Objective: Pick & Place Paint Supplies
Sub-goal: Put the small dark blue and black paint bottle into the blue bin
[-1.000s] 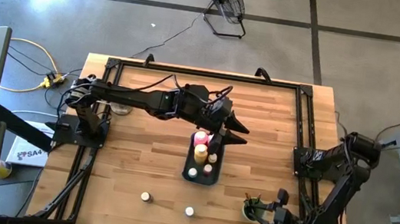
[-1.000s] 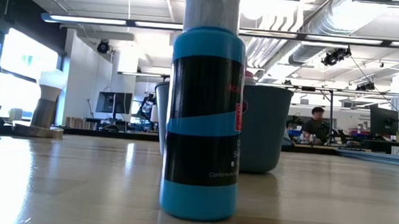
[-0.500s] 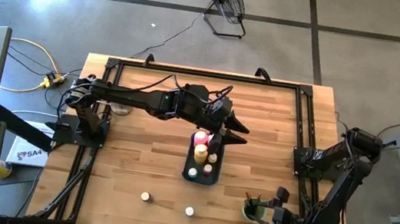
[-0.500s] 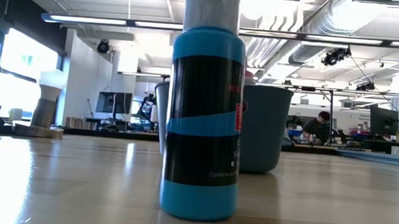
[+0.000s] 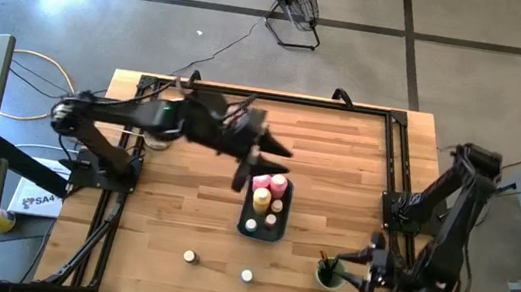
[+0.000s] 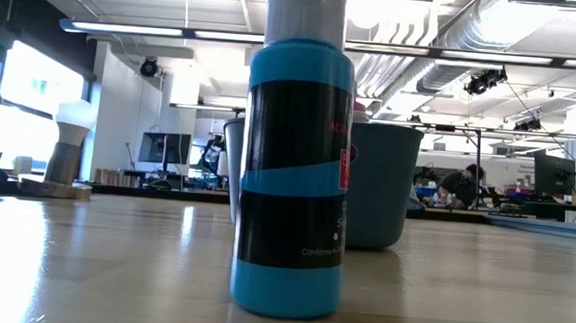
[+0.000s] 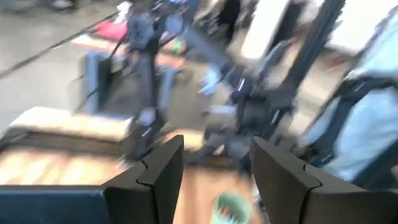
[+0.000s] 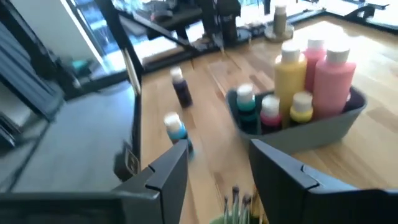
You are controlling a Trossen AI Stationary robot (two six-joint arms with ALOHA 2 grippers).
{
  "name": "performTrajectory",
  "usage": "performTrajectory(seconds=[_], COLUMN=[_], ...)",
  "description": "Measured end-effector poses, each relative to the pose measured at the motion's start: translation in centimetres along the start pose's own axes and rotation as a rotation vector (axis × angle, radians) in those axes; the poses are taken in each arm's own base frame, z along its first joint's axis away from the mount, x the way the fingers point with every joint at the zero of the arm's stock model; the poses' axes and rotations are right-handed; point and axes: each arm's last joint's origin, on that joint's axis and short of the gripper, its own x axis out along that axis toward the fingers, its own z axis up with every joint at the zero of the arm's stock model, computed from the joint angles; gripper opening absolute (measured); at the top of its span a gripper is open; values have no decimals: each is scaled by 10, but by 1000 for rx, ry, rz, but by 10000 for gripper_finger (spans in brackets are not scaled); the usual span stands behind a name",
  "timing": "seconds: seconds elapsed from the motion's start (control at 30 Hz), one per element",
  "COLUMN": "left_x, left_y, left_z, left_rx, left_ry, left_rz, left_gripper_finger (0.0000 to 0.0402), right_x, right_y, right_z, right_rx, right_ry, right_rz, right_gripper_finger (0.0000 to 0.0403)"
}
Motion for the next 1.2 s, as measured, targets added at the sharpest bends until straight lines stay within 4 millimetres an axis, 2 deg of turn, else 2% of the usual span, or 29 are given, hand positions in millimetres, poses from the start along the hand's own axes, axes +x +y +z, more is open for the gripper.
performTrajectory(seconds=[0.2, 0.33, 0.5, 0.67, 0.87, 1.03, 1.2], left_x=[-32, -38, -45, -55, -69, -75, -78], left_y=[-37, -62, -86, -99, -111, -115, -116], left_z=[-14, -27, -39, -54, -73, -82, -88], left_rx=[69, 51, 37, -10, -158, -321, -337], left_ry=[143, 226, 297, 413, 617, 755, 837], left_rz=[202, 154, 89, 110, 105, 92, 97], left_gripper_finger=[145, 118, 90, 63, 36, 30, 30], right_x=[-12, -9, 9, 27, 44, 56, 64], right_y=[-8, -8, -5, -7, -17, -27, -33], right_z=[36, 57, 78, 92, 102, 111, 121], right_rx=[7, -67, -159, -187, -181, -155, -100], right_ry=[-117, -168, -161, -153, -164, -183, -227], right_rz=[21, 20, 75, 138, 82, 21, -8], right_gripper_finger=[151, 146, 144, 144, 144, 144, 144])
